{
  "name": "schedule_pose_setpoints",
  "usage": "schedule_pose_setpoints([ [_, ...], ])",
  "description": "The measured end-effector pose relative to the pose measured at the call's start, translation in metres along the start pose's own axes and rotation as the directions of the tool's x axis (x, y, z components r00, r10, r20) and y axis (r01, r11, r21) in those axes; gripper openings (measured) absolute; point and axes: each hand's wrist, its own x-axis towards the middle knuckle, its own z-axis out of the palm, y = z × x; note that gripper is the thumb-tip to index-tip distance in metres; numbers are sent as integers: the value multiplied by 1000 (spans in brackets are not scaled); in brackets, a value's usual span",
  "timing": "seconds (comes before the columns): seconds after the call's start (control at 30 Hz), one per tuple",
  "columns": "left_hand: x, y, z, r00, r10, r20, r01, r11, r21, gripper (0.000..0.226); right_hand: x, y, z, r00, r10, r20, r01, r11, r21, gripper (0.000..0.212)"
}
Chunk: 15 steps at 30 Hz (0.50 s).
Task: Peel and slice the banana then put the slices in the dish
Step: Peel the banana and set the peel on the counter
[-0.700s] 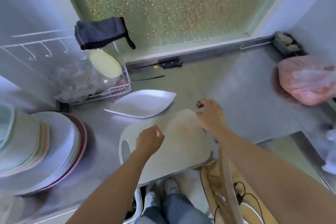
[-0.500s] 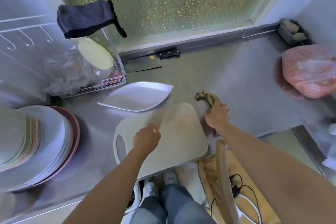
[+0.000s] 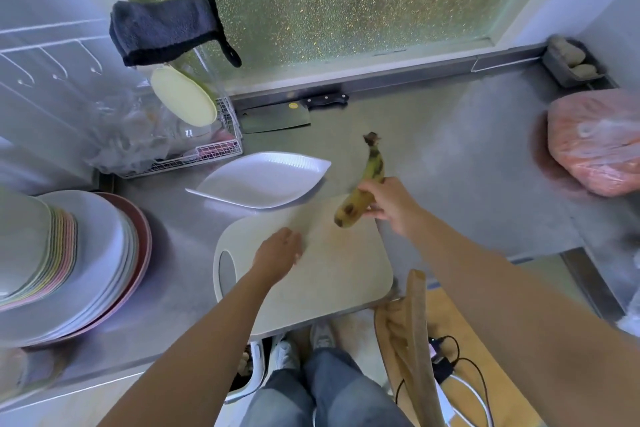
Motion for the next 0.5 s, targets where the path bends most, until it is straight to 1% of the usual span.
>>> schedule_pose_setpoints([
  [0.03, -5, 8, -2, 998, -34, 60, 44, 981, -190, 39, -6, 4, 8, 996, 21, 91, -20, 1000, -5, 48],
  [0.07, -8, 15, -6, 988, -60, 140, 105, 935, -339, 47, -11, 9, 16, 986, 44, 164, -40, 999, -29, 52],
  [0.1, -13, 20, -10, 971, -62, 232, 159, 891, -425, 54, -19, 14, 23, 972, 63, 224, -52, 997, -55, 55],
  [0.13, -17, 25, -13, 949, -46, 313, 191, 871, -452, 57, -24, 19, 30, 958, 76, 275, -54, 995, -87, 56],
  [0.17, -22, 27, -16, 930, -16, 367, 186, 882, -433, 56, -29, 23, 35, 946, 85, 312, -46, 990, -130, 53],
  [0.2, -26, 26, -18, 920, 19, 392, 144, 912, -383, 53, -32, 27, 40, 934, 87, 347, -27, 984, -176, 45],
  [0.23, -31, 25, -19, 922, 43, 385, 91, 942, -323, 49, -35, 29, 42, 927, 89, 365, -6, 975, -223, 32],
  [0.27, -33, 22, -20, 935, 54, 350, 48, 960, -276, 45, -38, 28, 43, 925, 100, 367, 4, 962, -272, 22],
  [0.3, -34, 19, -21, 954, 55, 294, 20, 969, -246, 43, -42, 25, 43, 931, 108, 349, 9, 948, -318, 21],
  [0.33, -35, 15, -23, 972, 55, 229, -5, 977, -214, 40, -43, 24, 42, 943, 99, 318, 22, 935, -354, 25],
  [0.4, -35, 10, -27, 992, 59, 112, -48, 994, -98, 35, -44, 20, 41, 971, -7, 239, 98, 923, -373, 38],
  [0.47, -37, 6, -31, 996, 49, 73, -51, 998, 27, 34, -49, 16, 42, 978, -130, 163, 182, 916, -357, 44],
  [0.5, -39, 5, -32, 996, 31, 88, -35, 999, 39, 34, -50, 15, 44, 974, -172, 149, 215, 906, -366, 41],
])
